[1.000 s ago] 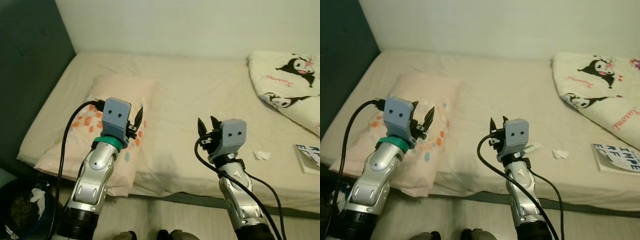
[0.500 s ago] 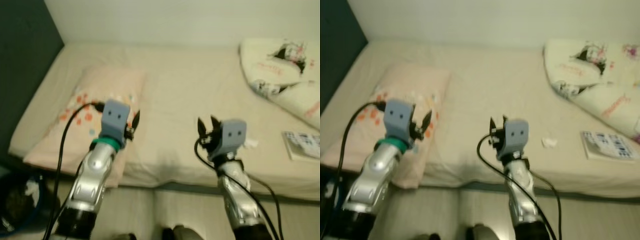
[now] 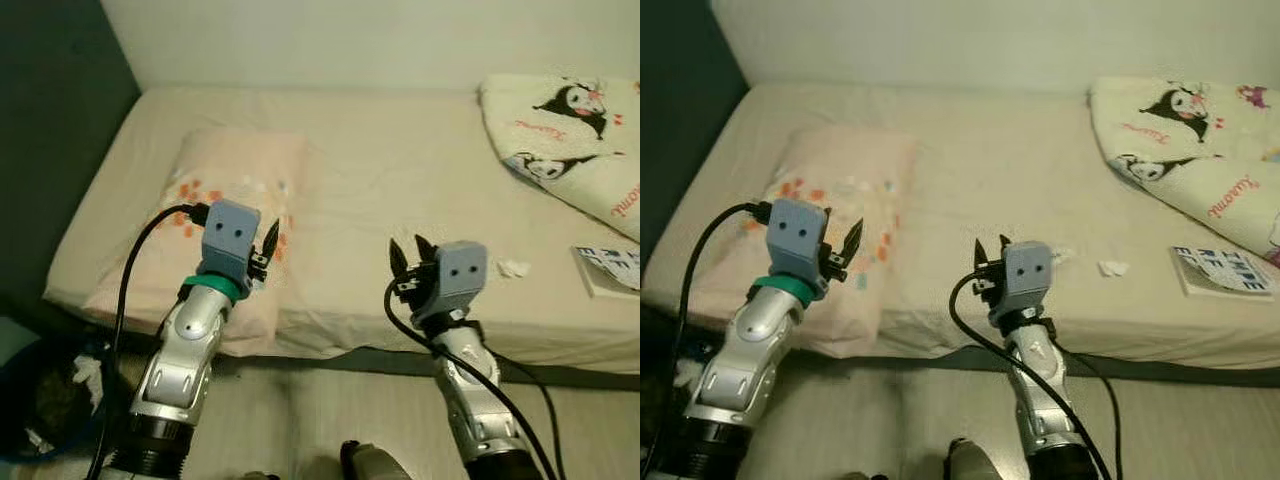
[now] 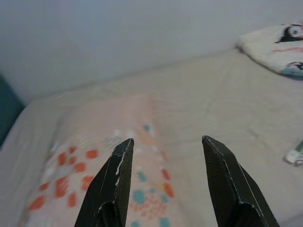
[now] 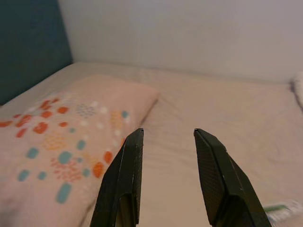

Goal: Clean up the room

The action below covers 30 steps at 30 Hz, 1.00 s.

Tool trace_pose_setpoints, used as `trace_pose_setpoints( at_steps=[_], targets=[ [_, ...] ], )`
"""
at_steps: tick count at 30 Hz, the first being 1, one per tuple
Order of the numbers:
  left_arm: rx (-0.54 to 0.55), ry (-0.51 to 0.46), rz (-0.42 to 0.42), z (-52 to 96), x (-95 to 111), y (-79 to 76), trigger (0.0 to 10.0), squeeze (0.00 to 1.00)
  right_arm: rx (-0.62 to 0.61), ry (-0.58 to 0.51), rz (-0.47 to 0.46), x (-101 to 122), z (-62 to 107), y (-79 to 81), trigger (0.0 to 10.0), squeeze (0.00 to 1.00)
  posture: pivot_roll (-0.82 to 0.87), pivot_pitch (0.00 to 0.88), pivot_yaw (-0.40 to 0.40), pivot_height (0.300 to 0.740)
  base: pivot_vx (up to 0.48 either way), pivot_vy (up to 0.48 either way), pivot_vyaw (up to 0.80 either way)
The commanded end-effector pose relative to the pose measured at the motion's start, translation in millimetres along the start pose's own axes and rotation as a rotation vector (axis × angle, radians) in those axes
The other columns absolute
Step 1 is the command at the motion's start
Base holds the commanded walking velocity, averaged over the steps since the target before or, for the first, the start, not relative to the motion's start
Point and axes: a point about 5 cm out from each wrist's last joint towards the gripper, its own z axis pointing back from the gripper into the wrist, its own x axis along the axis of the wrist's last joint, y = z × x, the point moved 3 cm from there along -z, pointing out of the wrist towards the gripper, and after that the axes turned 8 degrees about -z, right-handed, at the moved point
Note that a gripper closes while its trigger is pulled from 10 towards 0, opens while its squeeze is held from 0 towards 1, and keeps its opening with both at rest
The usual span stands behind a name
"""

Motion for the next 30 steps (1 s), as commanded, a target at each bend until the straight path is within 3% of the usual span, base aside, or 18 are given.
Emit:
trace_pose_setpoints(
  at_steps=[1,13,20,30],
  targets=[
    [-0.011,0.014,-0.013,1.8,-5,-3.9,10.0,0.00,-0.012,0.014,0.009,-2,2.2,-3.8,10.0,0.00,-0.09,0.087,0.068,0.740,0.000,0.000,0.00],
    [-0.015,0.020,-0.014,3.1,-7,-5.6,10.0,0.00,-0.009,0.015,0.010,-2,2.2,-3.6,10.0,0.00,-0.09,0.087,0.067,0.740,0.000,0.000,0.00],
    [-0.007,0.076,0.060,12.0,-21,-3.6,10.0,0.00,-0.008,0.018,0.013,-3,2.5,-4.2,10.0,0.00,-0.09,0.081,0.066,0.740,0.000,0.000,0.00],
    [0.033,0.040,0.001,10.3,-17,2.0,10.0,0.00,-0.005,0.021,0.037,-3,-0.3,-0.9,10.0,0.00,-0.08,0.082,0.058,0.740,0.069,0.000,0.00]
  ],
)
